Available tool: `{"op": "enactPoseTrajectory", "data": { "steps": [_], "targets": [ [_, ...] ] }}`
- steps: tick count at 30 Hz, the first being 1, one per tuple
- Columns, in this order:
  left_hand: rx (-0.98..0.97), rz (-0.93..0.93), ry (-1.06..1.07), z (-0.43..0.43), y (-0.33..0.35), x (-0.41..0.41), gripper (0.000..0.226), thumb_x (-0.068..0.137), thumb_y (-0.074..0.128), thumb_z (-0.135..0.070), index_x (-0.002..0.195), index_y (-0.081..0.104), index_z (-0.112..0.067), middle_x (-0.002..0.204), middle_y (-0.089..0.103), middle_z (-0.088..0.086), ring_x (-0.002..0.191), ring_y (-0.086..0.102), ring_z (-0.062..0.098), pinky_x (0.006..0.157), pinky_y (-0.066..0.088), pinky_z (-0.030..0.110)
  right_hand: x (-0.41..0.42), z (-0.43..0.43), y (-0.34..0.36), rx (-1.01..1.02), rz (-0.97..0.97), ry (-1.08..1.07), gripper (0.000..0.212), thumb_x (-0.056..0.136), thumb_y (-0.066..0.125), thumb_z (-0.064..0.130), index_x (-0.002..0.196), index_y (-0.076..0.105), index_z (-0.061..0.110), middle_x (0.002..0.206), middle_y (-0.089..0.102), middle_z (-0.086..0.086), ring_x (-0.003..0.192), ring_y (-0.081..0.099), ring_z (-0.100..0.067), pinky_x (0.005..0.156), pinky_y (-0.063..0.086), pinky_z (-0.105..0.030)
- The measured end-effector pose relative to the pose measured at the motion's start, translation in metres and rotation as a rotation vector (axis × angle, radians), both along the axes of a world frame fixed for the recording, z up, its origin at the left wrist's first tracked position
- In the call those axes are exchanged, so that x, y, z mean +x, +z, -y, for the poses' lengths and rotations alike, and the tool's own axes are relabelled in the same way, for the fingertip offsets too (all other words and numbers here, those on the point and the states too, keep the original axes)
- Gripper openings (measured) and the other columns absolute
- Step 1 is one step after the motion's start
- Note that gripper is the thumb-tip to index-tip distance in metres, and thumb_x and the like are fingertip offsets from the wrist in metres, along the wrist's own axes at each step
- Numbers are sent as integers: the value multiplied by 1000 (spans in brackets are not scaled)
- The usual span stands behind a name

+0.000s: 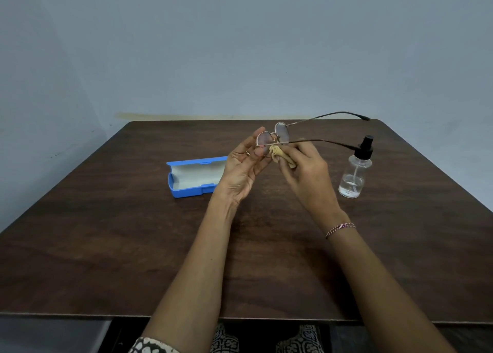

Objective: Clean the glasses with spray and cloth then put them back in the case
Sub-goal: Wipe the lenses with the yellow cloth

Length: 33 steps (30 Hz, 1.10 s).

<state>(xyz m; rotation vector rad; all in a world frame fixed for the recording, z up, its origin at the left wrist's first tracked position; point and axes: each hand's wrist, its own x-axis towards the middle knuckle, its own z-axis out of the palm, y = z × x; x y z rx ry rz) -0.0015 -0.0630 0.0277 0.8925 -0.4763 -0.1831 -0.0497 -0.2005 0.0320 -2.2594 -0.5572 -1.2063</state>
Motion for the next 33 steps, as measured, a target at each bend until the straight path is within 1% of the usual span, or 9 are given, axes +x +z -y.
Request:
{"op": "enactPoseTrajectory", "data": {
  "steps": [5, 12, 15, 18, 20, 22, 24, 28, 33],
  "targets": [
    [65, 2, -62, 6, 0, -5, 56, 44, 93, -32, 97, 75, -23, 92, 74, -3, 84, 70, 8, 76, 55, 22, 2, 2, 1, 48, 12, -34, 23, 85, 62, 0, 108, 65, -1, 94, 58, -12, 85, 56, -21, 76, 39, -14],
    [42, 7, -45, 4, 0, -5, 56, 44, 93, -31, 97, 76, -24, 93, 74, -2, 88, 70, 10, 76, 55, 23, 2, 1, -1, 40, -5, -57, 21, 85, 63, 1, 106, 66, 0, 92, 60, -10, 84, 58, -22, 73, 40, -14],
    [38, 4, -44, 3, 1, -5, 56, 44, 92, -34, 96, 76, -25, 94, 74, -2, 91, 69, 9, 75, 56, 22, -1, -1, 0, 48, 22, 26, 20, 85, 64, 3, 105, 67, 2, 95, 62, -9, 90, 57, -18, 80, 42, -12],
    [56, 4, -69, 4, 0, -5, 56, 45, 92, -35, 98, 75, -26, 95, 74, -3, 90, 68, 9, 76, 55, 22, -5, -2, 2, 77, 62, 95, 24, 85, 64, 1, 109, 65, 2, 100, 64, -9, 94, 58, -18, 86, 47, -19],
    [62, 3, -86, 5, 0, -6, 56, 46, 92, -33, 98, 75, -24, 94, 73, -4, 90, 68, 9, 76, 56, 23, -7, -2, 3, 146, 54, 98, 23, 85, 65, 2, 107, 64, 4, 99, 65, -7, 91, 61, -18, 80, 52, -27],
    [59, 9, -99, 7, 0, -8, 55, 47, 92, -30, 98, 75, -23, 95, 73, -3, 91, 69, 10, 77, 56, 23, -8, 1, 4, 191, 53, 76, 19, 84, 67, 3, 103, 63, 3, 96, 64, -7, 87, 61, -17, 74, 52, -29],
    [55, 14, -100, 7, 1, -8, 54, 46, 92, -30, 97, 75, -23, 95, 73, -4, 91, 69, 10, 77, 56, 23, -7, 2, 4, 184, 70, 63, 17, 82, 68, 2, 99, 65, 1, 94, 64, -8, 86, 61, -18, 75, 52, -29],
    [52, 27, -89, 5, 2, -7, 54, 45, 92, -35, 96, 76, -25, 98, 73, -4, 92, 68, 9, 77, 55, 22, -6, -1, 5, 106, 95, 119, 28, 82, 63, -7, 107, 67, 3, 101, 60, -11, 96, 57, -19, 88, 47, -22],
    [61, 33, -121, 3, 0, -6, 47, 52, 89, -28, 95, 75, -17, 110, 69, 0, 100, 67, 15, 79, 56, 27, -4, 2, 7, 71, 123, 70, 46, 75, 59, -20, 106, 70, 13, 105, 55, -10, 101, 44, -12, 90, 35, -10]
  ]
}}
